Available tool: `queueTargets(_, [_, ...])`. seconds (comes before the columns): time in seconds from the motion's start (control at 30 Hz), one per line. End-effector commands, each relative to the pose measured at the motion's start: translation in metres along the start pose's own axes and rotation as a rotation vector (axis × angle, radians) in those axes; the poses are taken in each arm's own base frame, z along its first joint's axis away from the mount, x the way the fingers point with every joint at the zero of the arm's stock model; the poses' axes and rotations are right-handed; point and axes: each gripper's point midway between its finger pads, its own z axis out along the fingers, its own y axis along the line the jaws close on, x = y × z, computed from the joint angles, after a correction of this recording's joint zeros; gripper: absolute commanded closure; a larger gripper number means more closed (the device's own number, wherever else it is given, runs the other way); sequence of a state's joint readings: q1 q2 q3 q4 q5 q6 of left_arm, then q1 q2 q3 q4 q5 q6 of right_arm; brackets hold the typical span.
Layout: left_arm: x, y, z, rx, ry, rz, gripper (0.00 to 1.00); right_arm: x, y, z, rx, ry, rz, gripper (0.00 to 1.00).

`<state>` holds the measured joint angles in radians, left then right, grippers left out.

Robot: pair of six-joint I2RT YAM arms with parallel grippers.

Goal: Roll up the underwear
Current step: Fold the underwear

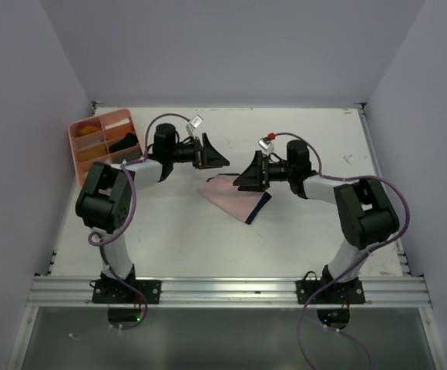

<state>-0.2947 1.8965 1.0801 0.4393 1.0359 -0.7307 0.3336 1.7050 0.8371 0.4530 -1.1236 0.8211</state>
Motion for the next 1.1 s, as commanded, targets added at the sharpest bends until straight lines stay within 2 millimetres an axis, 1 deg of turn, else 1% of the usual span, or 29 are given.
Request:
queueTargets(0.0, [-0.018, 0.0, 0.009, 0.052, -0.083, -0.077, 0.0, -0.026, -0.027, 0.004, 0.037, -0.102, 0.131, 0.1])
queueTargets(0.03, [-0.017, 0.002, 0.01, 0.059, -0.086, -0.085, 0.0, -0.033, -0.032, 0.006, 0.026, -0.132, 0.149, 0.1])
queueTargets(0.13, [-0.012, 0.009, 0.012, 0.059, -0.088, -0.084, 0.0, -0.041, -0.049, 0.008, 0.024, -0.165, 0.175, 0.1])
queueTargets(0.23, [0.003, 0.02, 0.012, 0.039, -0.065, -0.103, 0.0, -0.048, -0.065, 0.002, 0.03, -0.197, 0.191, 0.1])
queueTargets(0.27, [0.007, 0.025, 0.012, 0.025, -0.06, -0.111, 0.0, -0.046, -0.076, 0.002, 0.036, -0.199, 0.218, 0.1])
queueTargets(0.3, [0.019, 0.036, 0.012, -0.008, -0.037, -0.134, 0.0, -0.047, -0.082, -0.002, 0.031, -0.204, 0.234, 0.1])
queueTargets(0.33, [0.023, 0.04, 0.011, -0.022, -0.029, -0.145, 0.0, -0.046, -0.085, -0.005, 0.025, -0.208, 0.248, 0.11])
queueTargets(0.37, [0.026, 0.044, 0.011, -0.028, -0.025, -0.146, 0.0, -0.048, -0.084, -0.006, 0.008, -0.217, 0.252, 0.11])
queueTargets(0.4, [0.032, 0.052, 0.01, -0.051, -0.009, -0.156, 0.0, -0.045, -0.09, -0.007, 0.013, -0.217, 0.271, 0.1])
queueTargets(0.47, [0.037, 0.061, 0.01, -0.079, -0.006, -0.161, 0.0, -0.041, -0.093, -0.006, 0.012, -0.213, 0.286, 0.1])
queueTargets(0.5, [0.042, 0.067, 0.01, -0.095, 0.005, -0.177, 0.0, -0.038, -0.1, -0.005, 0.019, -0.212, 0.307, 0.1])
queueTargets(0.57, [0.039, 0.07, 0.011, -0.098, -0.001, -0.178, 0.0, -0.036, -0.102, -0.005, 0.009, -0.216, 0.333, 0.1])
queueTargets(0.6, [0.041, 0.075, 0.012, -0.118, 0.009, -0.185, 0.0, -0.035, -0.104, -0.004, 0.007, -0.22, 0.344, 0.1])
queueTargets(0.63, [0.042, 0.079, 0.012, -0.135, 0.017, -0.187, 0.0, -0.033, -0.11, -0.004, 0.017, -0.223, 0.369, 0.1])
queueTargets(0.67, [0.033, 0.087, 0.01, -0.179, -0.003, -0.183, 0.0, -0.032, -0.112, -0.004, 0.022, -0.225, 0.377, 0.1])
queueTargets(0.7, [0.033, 0.089, 0.008, -0.189, -0.002, -0.194, 0.0, -0.029, -0.113, -0.003, 0.021, -0.219, 0.378, 0.1])
queueTargets(0.73, [0.029, 0.09, 0.007, -0.193, -0.013, -0.193, 0.0, -0.029, -0.109, -0.003, 0.011, -0.212, 0.373, 0.1])
queueTargets(0.77, [0.02, 0.088, 0.004, -0.19, -0.028, -0.187, 0.0, -0.031, -0.103, -0.003, -0.005, -0.212, 0.358, 0.1])
queueTargets(0.8, [0.014, 0.084, 0.003, -0.172, -0.033, -0.176, 0.0, -0.036, -0.093, -0.004, -0.029, -0.214, 0.335, 0.1])
queueTargets(0.83, [0.01, 0.078, 0.003, -0.151, -0.034, -0.162, 0.0, -0.045, -0.07, -0.008, -0.067, -0.22, 0.289, 0.1])
queueTargets(0.87, [0.001, 0.064, 0.003, -0.096, -0.032, -0.135, 0.0, -0.048, -0.058, -0.009, -0.083, -0.218, 0.262, 0.1])
queueTargets(0.9, [-0.003, 0.053, 0.003, -0.062, -0.033, -0.115, 0.0, -0.053, -0.046, -0.011, -0.094, -0.223, 0.234, 0.1])
queueTargets(0.93, [-0.008, 0.044, 0.003, -0.034, -0.037, -0.093, 0.0, -0.06, -0.025, -0.016, -0.103, -0.234, 0.175, 0.09])
queueTargets(0.97, [-0.017, 0.03, 0.004, -0.012, -0.049, -0.05, 0.0, -0.062, -0.019, -0.017, -0.095, -0.233, 0.155, 0.08])
queueTargets(1.0, [-0.02, 0.027, 0.005, -0.006, -0.049, -0.036, 0.0, -0.065, -0.022, -0.017, -0.052, -0.224, 0.133, 0.07])
queueTargets(1.03, [-0.021, 0.022, 0.006, 0.008, -0.042, -0.026, 0.0, -0.068, -0.018, -0.018, -0.039, -0.222, 0.099, 0.07])
queueTargets(1.07, [-0.019, 0.021, 0.011, 0.019, -0.035, -0.033, 0.0, -0.069, -0.021, -0.017, -0.018, -0.224, 0.09, 0.06])
